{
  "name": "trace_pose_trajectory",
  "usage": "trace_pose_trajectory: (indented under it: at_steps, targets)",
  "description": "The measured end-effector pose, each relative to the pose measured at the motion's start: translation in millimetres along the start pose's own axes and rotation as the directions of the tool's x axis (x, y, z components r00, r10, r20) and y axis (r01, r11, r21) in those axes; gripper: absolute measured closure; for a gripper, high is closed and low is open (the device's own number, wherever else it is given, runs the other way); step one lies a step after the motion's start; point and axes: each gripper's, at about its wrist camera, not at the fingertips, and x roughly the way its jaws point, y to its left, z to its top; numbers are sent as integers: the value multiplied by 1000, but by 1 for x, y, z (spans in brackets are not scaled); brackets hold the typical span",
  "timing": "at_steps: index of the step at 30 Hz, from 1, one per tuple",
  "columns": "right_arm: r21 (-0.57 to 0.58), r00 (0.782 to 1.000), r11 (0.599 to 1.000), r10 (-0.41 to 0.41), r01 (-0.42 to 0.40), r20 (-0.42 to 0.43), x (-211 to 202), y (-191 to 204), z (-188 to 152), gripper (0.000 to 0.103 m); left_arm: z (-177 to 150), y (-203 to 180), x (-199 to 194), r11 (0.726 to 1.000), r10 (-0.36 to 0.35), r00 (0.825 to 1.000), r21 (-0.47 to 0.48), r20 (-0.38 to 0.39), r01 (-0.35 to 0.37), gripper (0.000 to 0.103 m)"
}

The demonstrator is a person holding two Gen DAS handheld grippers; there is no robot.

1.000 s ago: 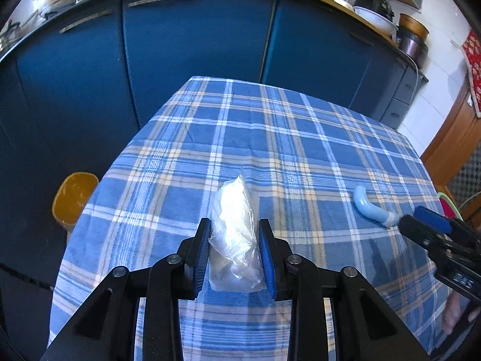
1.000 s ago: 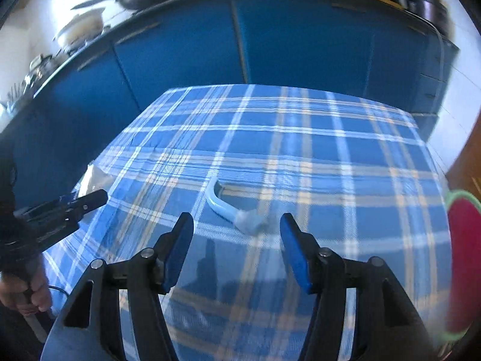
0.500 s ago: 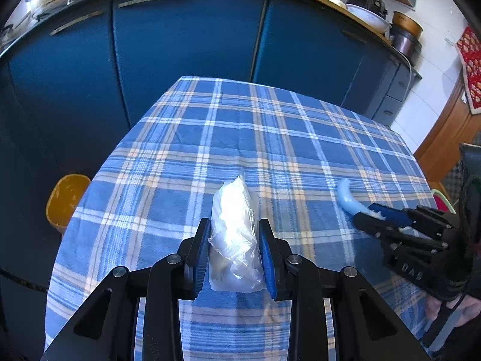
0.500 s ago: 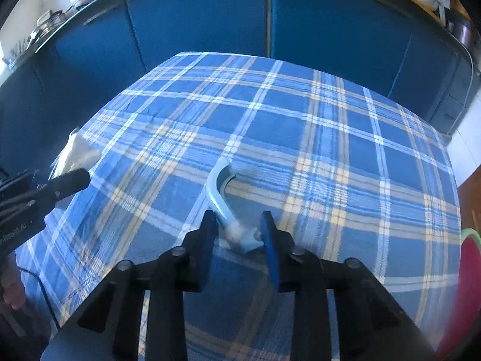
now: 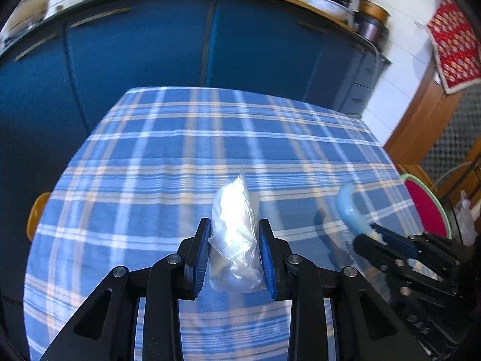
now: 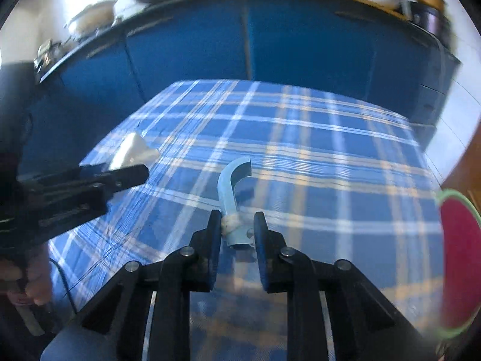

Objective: Collect trash
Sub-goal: 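Lift the plastic bag and blue tube and carry both over the red bucket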

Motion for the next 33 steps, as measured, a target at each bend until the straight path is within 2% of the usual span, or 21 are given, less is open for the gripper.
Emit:
trace_pose_trajectory:
  at_steps: [5,10,16,23,33]
  targets:
    - [127,998,991,-47,40,53,-40,-35,-14,80,5,-42,1,995,-67,998,74,-6,67,71]
    - [256,992,963,-108,86,71,-66,-76,-32,80,9,-90,-1,979,-127,992,161,-3,126,71]
    - [385,981,913,-176,134,78,-92,-125,-55,80,11,-147,1,946,-212,977,243,-27,212,71]
    - [498,961,846,-264,192,78,-112,-176,-81,80,8,-212,18,903,-261,962,333,-80,273,71]
    - [610,945,760,-321,222,56,-117,-234,-112,79,-4,-292,52,837,-300,940,427,-165,342,71]
